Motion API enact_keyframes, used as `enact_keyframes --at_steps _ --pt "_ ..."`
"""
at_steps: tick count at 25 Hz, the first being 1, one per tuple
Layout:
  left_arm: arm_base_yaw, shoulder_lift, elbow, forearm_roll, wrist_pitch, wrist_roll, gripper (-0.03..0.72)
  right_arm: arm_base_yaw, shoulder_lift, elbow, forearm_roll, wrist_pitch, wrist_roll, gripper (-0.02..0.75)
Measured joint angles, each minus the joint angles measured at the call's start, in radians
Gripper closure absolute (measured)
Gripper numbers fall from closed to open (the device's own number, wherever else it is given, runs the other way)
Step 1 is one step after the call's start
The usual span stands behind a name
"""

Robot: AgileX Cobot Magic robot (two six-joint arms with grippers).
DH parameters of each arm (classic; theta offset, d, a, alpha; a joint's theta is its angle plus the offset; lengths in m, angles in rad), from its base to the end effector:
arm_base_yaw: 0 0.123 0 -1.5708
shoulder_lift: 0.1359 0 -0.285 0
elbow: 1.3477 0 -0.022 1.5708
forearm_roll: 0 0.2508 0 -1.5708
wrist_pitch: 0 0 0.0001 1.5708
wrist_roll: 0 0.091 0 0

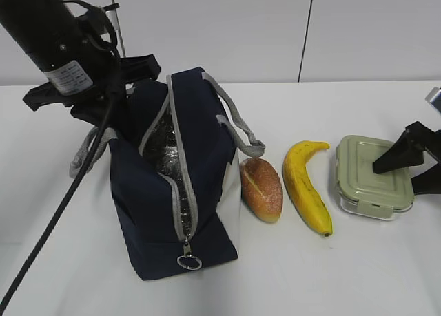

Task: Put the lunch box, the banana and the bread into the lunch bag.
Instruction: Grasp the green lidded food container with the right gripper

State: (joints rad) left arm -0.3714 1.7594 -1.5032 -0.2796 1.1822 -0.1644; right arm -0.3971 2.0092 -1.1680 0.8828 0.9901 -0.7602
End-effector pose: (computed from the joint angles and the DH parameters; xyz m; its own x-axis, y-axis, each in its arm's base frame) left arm 0.3289 -0.1531 0.2870 -0.9824 0.1031 -0.1561 0.1468 0.9421 -0.3017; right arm 0.3510 -0.0834 0.1373 -0.9532 0.2583 -0.1573 0.1055 0.7714 0.6275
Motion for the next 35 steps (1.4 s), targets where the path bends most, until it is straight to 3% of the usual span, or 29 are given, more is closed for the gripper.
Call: enact_keyframes --at_steps 16,18,23,31,35 --pt "0.0 0.0 0.0 0.009 0.001 0.0 0.688 -0.002 0.039 -0.005 0.084 0.027 -0.071 0.151" --pt "0.0 0.0 0.0 0.009 0.002 0.0 0.688 -0.002 0.039 -0.005 0.09 0.034 -0.071 0.175" --pt "0.0 0.0 0.0 0.01 0.002 0.0 0.688 -0.002 0.039 -0.007 0.118 0.074 -0.078 0.335" --pt "0.0 0.0 0.0 0.01 0.004 0.0 0.688 -0.002 0.043 -0.007 0.167 0.093 -0.117 0.353" --pt "0.0 0.0 0.0 0.01 0.006 0.0 0.688 -0.002 0.043 -0.007 0.289 0.129 -0.133 0.353"
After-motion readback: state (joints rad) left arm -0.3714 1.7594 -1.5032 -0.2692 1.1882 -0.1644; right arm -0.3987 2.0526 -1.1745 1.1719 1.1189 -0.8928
